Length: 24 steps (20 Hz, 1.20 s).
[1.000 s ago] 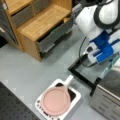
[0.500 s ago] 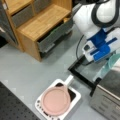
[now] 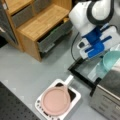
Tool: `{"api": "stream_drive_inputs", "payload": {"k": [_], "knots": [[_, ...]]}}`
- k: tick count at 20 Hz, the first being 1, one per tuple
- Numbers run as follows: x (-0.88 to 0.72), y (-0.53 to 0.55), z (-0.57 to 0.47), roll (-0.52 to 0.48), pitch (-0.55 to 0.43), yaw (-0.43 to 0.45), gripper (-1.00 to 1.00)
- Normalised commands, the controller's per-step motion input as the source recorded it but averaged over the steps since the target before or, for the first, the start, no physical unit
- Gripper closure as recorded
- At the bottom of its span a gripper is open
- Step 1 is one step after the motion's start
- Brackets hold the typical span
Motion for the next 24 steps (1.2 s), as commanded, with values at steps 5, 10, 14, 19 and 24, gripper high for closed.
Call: {"api": "stream_drive_inputs", "payload": {"k": [5,10,14,19,24], "knots": [[0.37,-0.33,0.19,-0.139,0.029,0.140,1.00],[0.37,-0.31,0.19,-0.127,0.039,0.141,1.00],[0.38,-0.28,0.17,-0.119,0.039,0.145,1.00],[0.35,-0.23,0.17,-0.131,0.048,0.126,1.00],[0.30,-0.13,0.15,-0.135,0.037,0.083,1.00]]}}
